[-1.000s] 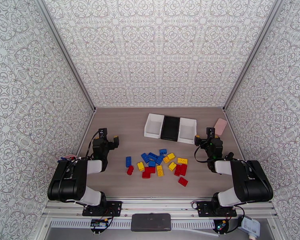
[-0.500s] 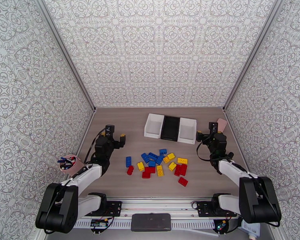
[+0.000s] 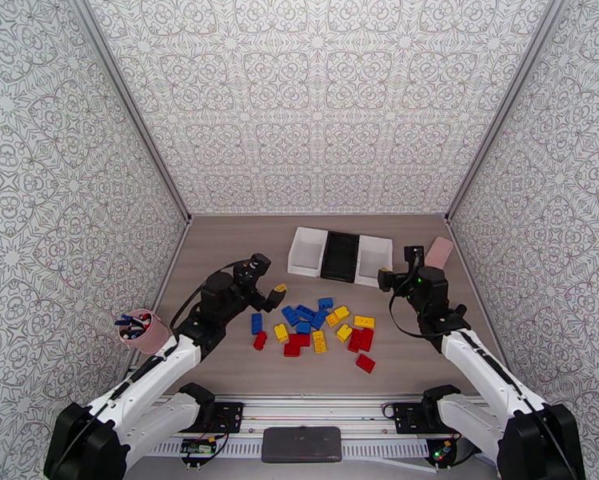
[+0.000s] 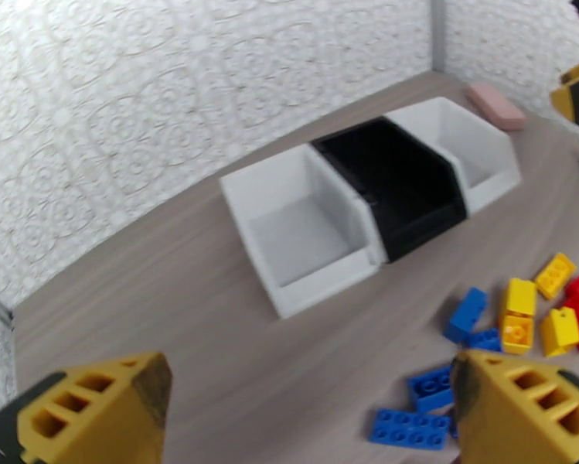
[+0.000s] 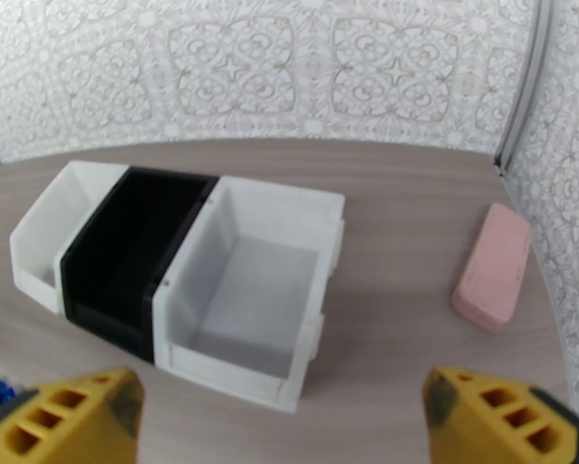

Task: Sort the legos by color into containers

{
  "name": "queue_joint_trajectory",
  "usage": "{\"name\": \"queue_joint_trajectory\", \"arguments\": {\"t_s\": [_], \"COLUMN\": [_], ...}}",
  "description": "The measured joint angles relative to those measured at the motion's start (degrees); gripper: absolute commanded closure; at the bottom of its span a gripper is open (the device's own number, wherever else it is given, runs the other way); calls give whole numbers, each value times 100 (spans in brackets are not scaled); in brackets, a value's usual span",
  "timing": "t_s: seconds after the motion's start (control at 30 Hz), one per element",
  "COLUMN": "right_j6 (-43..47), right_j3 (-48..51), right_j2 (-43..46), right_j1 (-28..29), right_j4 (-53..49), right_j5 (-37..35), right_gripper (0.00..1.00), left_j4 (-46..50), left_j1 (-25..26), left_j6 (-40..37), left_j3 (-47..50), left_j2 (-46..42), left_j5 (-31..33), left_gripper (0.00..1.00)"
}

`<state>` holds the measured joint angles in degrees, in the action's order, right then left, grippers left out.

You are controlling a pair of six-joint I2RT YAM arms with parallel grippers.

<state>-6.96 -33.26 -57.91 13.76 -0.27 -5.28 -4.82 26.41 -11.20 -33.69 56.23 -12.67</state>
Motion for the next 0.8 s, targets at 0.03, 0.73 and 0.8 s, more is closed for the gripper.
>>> {"name": "queue_joint_trajectory", "arguments": {"t_s": [0.03, 0.73, 0.8], "right_j6": [-44, -2551, -2822], "right_j3": [-39, -332, -490], "right_j2": [46, -1141, -1521], "right_j1": [109, 2223, 2374], "right_j4": [-210, -2223, -2308], "right_j5": [-26, -1220, -1357], "right_gripper": [0, 0, 1], "left_j4": [94, -144, -168], "left_j1": [131, 1036, 1036], "left_j6": [-33, -232, -234], "left_j3": [-24, 131, 131], "left_j2": [-39, 470, 511], "left_j5": [-199, -2100, -2157], "left_gripper": [0, 0, 0]}}
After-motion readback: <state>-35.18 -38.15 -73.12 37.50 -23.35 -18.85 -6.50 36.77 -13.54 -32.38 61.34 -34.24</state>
